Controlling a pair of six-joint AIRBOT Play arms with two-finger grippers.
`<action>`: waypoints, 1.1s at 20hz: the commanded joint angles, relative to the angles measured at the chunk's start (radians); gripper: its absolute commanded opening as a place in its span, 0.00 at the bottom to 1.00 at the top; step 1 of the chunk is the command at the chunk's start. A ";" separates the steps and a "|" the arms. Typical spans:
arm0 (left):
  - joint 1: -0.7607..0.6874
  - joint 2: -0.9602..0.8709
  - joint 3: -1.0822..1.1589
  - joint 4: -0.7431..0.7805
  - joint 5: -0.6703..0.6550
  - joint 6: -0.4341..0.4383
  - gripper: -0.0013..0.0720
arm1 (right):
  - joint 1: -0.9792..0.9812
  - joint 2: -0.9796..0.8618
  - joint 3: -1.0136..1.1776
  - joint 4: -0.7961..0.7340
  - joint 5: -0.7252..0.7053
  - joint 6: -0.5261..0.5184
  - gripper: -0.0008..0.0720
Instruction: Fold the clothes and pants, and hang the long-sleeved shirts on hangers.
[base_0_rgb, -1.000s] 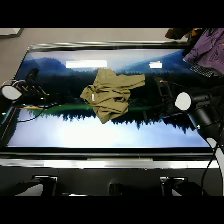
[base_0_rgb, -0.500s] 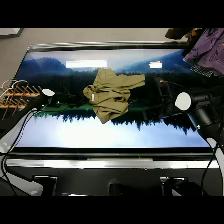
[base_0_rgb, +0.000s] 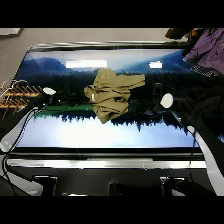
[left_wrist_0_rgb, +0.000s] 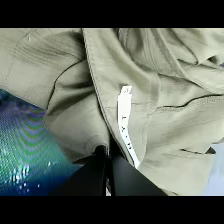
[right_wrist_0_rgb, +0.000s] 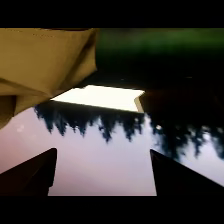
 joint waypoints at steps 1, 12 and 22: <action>0.012 0.009 0.002 -0.002 -0.004 0.000 0.05 | 0.001 -0.191 -0.003 0.346 -0.132 -0.175 0.91; 0.024 0.016 0.002 -0.002 -0.006 0.000 0.04 | 0.001 -0.319 -0.003 0.562 -0.296 -0.317 0.52; 0.029 0.194 0.222 0.124 -0.042 0.000 0.04 | -0.023 -0.028 0.185 0.328 -0.196 -0.269 0.05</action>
